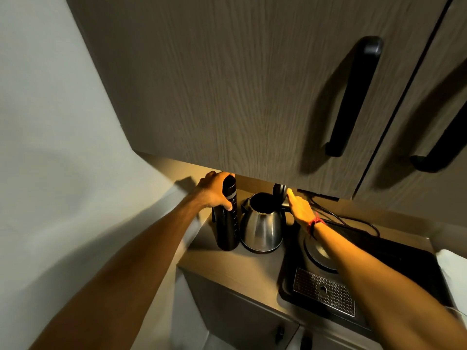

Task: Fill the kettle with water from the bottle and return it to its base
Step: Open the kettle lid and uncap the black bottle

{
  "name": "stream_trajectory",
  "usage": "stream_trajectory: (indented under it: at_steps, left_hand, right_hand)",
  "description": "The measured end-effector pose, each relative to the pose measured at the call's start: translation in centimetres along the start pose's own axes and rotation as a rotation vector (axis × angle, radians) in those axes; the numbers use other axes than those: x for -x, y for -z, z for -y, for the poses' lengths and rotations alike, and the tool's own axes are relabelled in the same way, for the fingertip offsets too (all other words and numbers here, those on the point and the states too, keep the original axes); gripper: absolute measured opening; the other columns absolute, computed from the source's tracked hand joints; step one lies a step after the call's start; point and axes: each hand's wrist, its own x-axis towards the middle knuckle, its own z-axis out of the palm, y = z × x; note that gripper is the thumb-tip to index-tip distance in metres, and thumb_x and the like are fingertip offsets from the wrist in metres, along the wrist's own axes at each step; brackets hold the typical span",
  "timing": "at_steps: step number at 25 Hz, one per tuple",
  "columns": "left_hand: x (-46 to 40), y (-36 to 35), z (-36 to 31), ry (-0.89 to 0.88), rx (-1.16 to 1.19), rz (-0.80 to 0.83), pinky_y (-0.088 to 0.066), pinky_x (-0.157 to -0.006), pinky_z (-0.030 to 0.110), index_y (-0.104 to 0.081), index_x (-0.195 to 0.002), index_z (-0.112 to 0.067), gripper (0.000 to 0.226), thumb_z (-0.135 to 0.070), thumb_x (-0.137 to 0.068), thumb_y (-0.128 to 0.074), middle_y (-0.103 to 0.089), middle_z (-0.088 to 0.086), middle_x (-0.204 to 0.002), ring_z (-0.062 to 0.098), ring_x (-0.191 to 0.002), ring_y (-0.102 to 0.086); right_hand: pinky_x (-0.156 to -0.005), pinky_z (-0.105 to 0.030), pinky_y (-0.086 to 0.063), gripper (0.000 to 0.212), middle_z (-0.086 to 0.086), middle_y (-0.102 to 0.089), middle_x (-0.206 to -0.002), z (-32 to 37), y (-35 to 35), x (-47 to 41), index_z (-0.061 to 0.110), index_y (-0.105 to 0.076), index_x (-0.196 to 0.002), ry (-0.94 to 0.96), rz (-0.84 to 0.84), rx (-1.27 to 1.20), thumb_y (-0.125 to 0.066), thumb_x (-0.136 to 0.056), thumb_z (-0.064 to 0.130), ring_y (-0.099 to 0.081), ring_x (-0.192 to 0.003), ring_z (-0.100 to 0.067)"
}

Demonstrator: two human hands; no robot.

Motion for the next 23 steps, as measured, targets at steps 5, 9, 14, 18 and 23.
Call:
stream_trajectory:
  at_steps: [5, 9, 14, 18, 23]
  left_hand:
    - [0.5, 1.6, 1.9, 0.005, -0.045, 0.053, -0.051, -0.081, 0.038, -0.042, -0.134, -0.028, 0.098, -0.034, -0.052, -0.094, -0.053, 0.011, -0.130, 0.031, -0.114, -0.054]
    - [1.0, 2.6, 2.0, -0.041, -0.052, 0.086, -0.047, -0.088, 0.038, -0.037, -0.141, -0.030, 0.100, -0.039, -0.058, -0.092, -0.047, 0.011, -0.138, 0.033, -0.124, -0.048]
    - [1.2, 5.0, 1.8, -0.158, -0.028, 0.168, -0.039, -0.075, 0.016, -0.043, -0.141, -0.022, 0.086, -0.020, -0.067, -0.086, -0.052, 0.006, -0.136, 0.024, -0.120, -0.051]
    - [1.9, 6.1, 0.6, -0.112, -0.139, 0.096, -0.052, -0.079, 0.030, -0.055, -0.123, -0.023, 0.068, -0.056, -0.069, -0.080, -0.063, 0.003, -0.121, 0.020, -0.101, -0.058]
    - [2.0, 6.6, 0.5, -0.112, -0.129, 0.188, -0.050, -0.077, 0.029, -0.054, -0.125, -0.023, 0.067, -0.048, -0.070, -0.082, -0.061, 0.000, -0.118, 0.028, -0.110, -0.060]
  right_hand:
    - [-0.095, -0.046, -0.044, 0.041, -0.029, -0.061, -0.115, 1.8, -2.5, -0.3, 0.001, -0.047, -0.131, 0.148, 0.023, 0.138, -0.023, -0.107, 0.025, -0.059, -0.107, -0.043]
    - [-0.097, -0.044, -0.042, 0.040, -0.027, -0.055, -0.122, 1.5, -2.7, -0.8, 0.001, -0.045, -0.138, 0.210, -0.013, 0.285, -0.033, -0.104, 0.019, -0.051, -0.115, -0.042]
    - [-0.116, -0.050, -0.027, 0.053, -0.020, -0.037, -0.152, 1.5, -2.0, -1.1, 0.007, -0.035, -0.149, 0.292, -0.075, 0.471, -0.028, -0.104, 0.034, -0.033, -0.141, -0.038]
    - [-0.120, -0.053, -0.019, 0.059, -0.015, -0.036, -0.155, 1.4, -2.0, -1.2, 0.009, -0.030, -0.153, 0.301, -0.064, 0.479, -0.024, -0.103, 0.041, -0.031, -0.145, -0.033]
    - [-0.119, -0.050, -0.021, 0.061, -0.014, -0.045, -0.148, 1.5, -1.8, -0.8, 0.011, -0.039, -0.147, 0.303, -0.138, 0.444, -0.026, -0.100, 0.048, -0.040, -0.139, -0.033]
